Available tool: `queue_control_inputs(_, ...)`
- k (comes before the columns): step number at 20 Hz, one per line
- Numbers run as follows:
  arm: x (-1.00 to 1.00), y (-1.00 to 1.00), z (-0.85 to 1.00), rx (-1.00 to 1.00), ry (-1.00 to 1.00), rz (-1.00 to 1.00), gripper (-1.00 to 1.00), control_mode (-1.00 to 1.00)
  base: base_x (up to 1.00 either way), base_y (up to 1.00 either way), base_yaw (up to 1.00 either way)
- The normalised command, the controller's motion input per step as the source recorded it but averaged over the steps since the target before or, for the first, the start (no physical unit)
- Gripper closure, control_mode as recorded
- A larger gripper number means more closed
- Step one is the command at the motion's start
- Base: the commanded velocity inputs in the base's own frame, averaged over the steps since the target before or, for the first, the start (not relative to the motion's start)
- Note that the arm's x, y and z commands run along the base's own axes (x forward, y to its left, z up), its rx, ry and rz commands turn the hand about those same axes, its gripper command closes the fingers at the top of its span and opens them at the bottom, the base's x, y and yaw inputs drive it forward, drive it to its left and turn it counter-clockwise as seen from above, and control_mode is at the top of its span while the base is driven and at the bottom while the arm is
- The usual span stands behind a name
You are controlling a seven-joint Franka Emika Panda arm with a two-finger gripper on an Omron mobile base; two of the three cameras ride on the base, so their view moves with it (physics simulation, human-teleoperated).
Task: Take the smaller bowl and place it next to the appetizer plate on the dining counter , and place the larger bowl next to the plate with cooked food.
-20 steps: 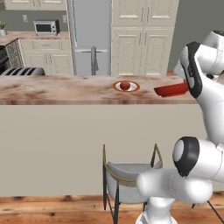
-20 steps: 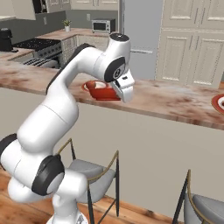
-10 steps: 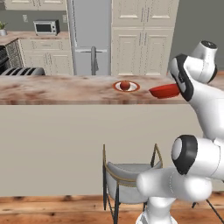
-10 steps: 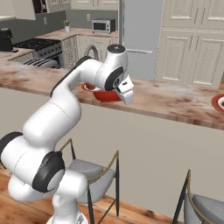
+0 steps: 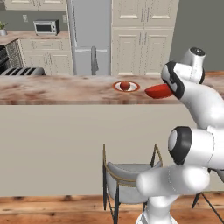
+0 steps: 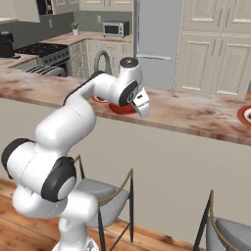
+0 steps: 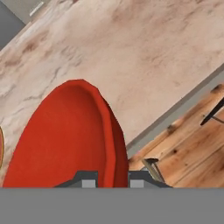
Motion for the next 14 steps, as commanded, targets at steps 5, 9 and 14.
queue_control_inputs(5,0.46,0.0,-0.09,0.0,0.0,-0.02,1.0,-1.0,0.0,0.0,0.0)
queue_control_inputs(9,0.42,0.0,-0.11,0.0,0.0,-0.02,1.0,-1.0,0.0,0.0,0.0)
queue_control_inputs(14,0.36,-0.06,-0.13,0.0,0.0,-0.02,1.0,-1.0,0.0,0.0,0.0)
